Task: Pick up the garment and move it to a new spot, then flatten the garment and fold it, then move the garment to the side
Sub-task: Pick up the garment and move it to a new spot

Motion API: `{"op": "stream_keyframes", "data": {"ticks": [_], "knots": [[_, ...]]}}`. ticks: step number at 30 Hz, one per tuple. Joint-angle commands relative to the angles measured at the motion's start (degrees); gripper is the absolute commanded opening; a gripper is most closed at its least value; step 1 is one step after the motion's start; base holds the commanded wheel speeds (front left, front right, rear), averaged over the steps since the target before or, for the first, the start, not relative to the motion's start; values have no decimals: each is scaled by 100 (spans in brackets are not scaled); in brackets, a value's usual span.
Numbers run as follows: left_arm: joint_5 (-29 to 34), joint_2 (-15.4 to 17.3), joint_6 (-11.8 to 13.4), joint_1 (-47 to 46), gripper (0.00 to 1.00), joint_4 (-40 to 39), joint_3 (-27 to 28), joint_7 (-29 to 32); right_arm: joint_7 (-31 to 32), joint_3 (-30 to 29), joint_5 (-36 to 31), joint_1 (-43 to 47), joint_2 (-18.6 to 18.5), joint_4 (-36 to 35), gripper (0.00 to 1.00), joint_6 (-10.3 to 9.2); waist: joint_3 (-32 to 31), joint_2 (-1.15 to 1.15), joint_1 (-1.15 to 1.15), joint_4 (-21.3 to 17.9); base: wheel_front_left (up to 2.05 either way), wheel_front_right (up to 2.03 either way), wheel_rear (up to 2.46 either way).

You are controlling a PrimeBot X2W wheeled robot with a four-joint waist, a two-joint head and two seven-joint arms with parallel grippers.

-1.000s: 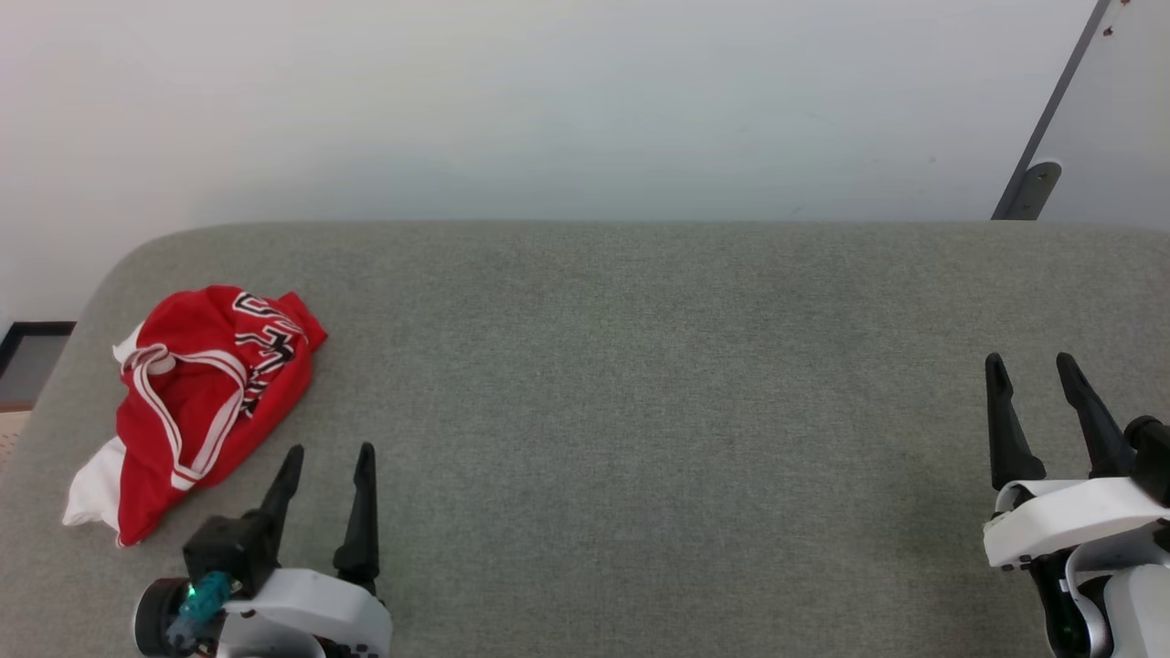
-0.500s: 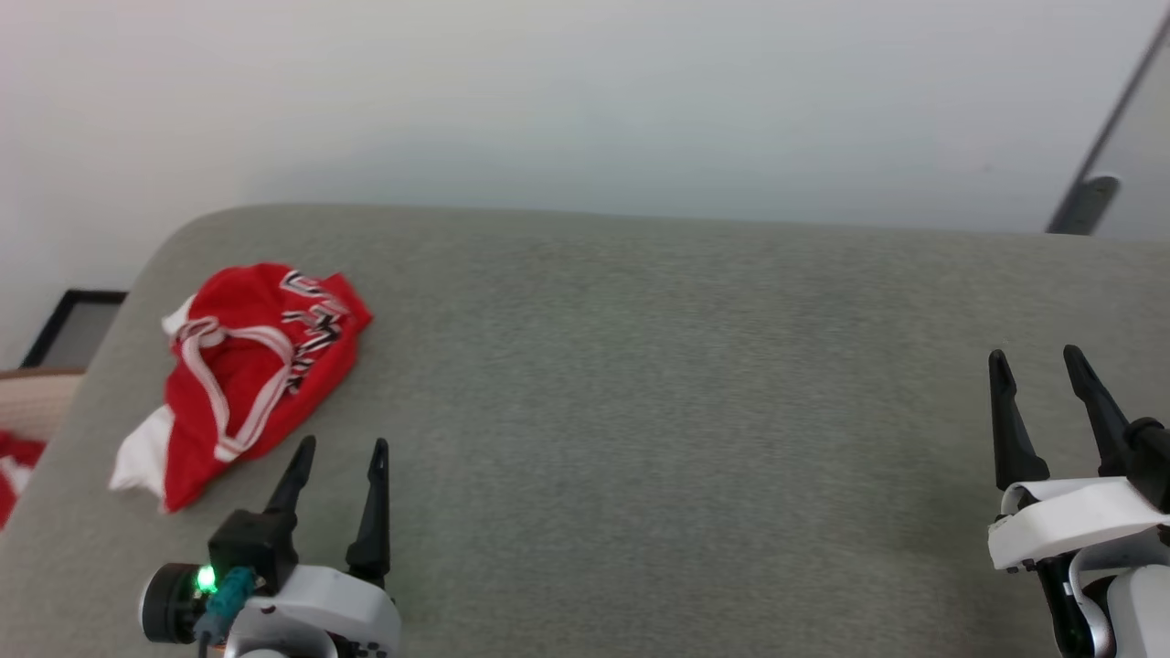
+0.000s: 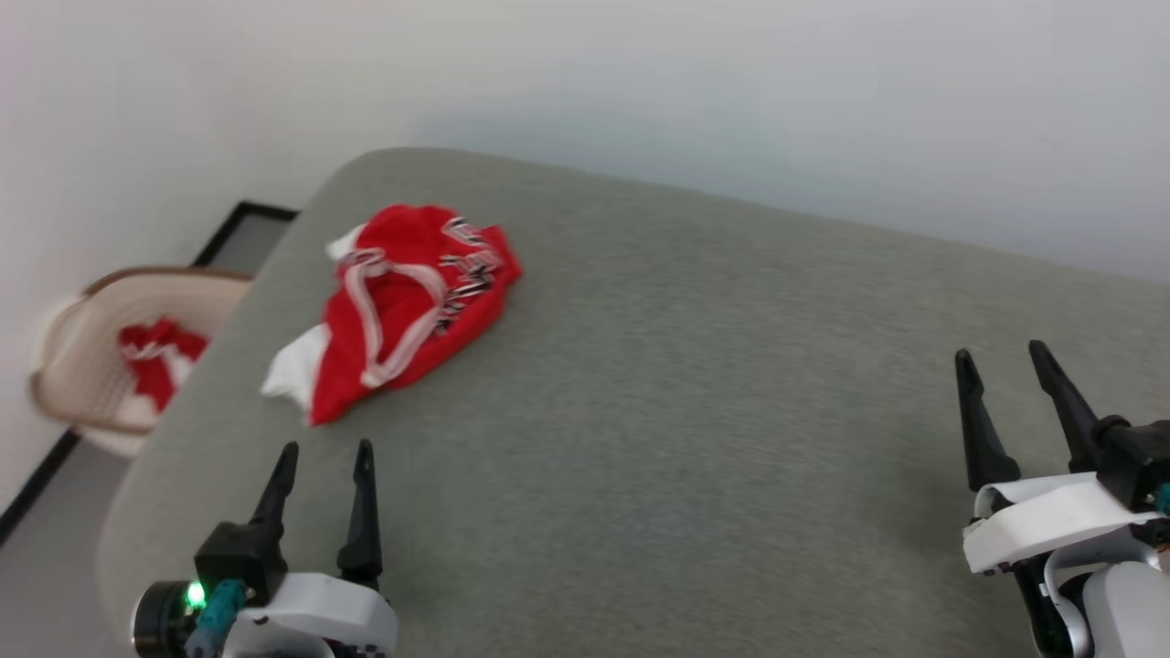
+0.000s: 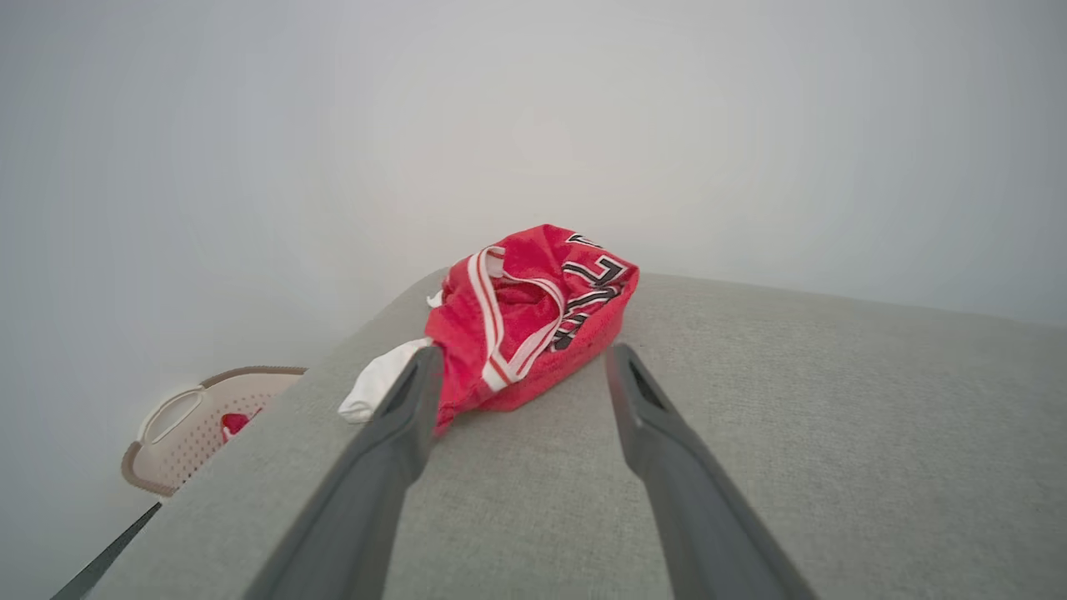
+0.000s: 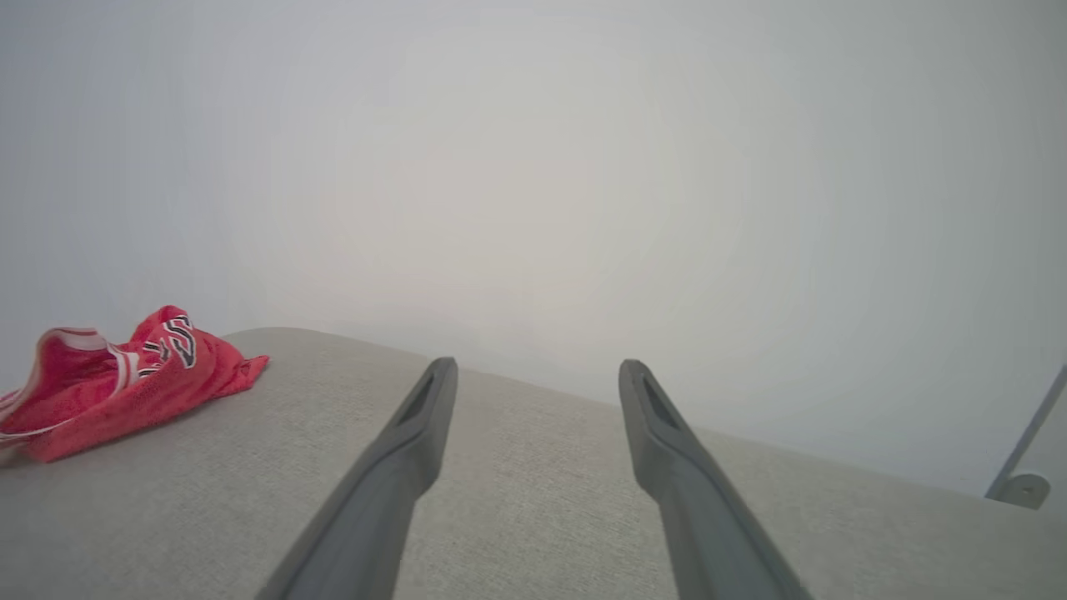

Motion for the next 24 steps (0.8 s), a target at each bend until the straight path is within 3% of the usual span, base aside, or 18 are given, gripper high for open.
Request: {"op": "stream_keyframes", "data": {"ticks": [1,8,19,24], "knots": [[-23,-25,50,71,100,-29,24,-3,-3,15,12,0,17,-1,100,-8,66,0,0,618,0,0,0],[-90,-80,199,223,100,-134,43,-3,-3,251,42,55,87,42,100,-8,29,0,0,1277,0,0,0],[-532,-95,697,658,100,-740,95,-3,-3,1261,244,-519,27,341,100,-8,221,0,0,1402,0,0,0],[-597,-96,683,684,100,-786,20,-3,-3,1371,329,-588,-16,381,100,-8,241,0,0,1372,0,0,0]]}}
